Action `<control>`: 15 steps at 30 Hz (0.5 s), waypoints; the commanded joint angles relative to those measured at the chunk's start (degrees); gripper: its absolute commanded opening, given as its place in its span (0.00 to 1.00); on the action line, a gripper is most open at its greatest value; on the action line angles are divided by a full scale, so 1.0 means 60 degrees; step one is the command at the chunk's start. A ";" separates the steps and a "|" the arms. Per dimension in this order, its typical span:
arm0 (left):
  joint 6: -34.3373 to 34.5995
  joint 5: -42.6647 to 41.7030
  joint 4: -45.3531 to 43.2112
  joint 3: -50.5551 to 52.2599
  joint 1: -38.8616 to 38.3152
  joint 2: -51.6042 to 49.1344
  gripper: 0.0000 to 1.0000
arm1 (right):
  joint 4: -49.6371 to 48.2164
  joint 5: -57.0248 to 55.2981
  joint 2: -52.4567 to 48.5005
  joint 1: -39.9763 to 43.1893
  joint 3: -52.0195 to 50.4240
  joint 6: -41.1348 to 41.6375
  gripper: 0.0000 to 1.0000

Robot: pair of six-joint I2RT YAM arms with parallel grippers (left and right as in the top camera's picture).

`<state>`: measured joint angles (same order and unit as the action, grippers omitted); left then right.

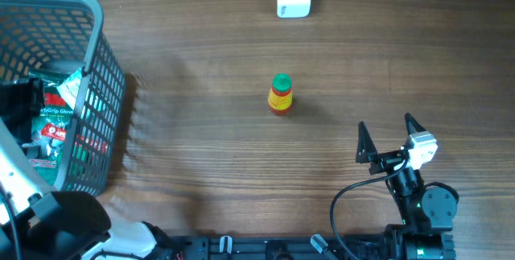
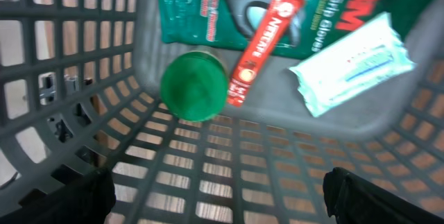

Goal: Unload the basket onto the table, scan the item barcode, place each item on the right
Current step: 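Reach the left gripper into the basket and grasp the green-capped jar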

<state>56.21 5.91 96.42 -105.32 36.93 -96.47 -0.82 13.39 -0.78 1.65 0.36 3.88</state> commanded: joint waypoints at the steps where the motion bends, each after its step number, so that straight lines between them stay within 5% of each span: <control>1: -0.0084 0.0073 -0.0113 0.0834 0.0197 0.0069 1.00 | -0.0022 -0.0160 0.0058 -0.0051 -0.0011 0.0124 1.00; 15: -0.0076 0.0594 -0.2543 0.4583 0.0204 0.0069 1.00 | -0.0022 -0.0160 0.0058 -0.0051 -0.0011 0.0124 1.00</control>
<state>56.18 8.27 82.13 -80.58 37.89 -96.42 -0.82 13.39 -0.78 1.65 0.36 3.88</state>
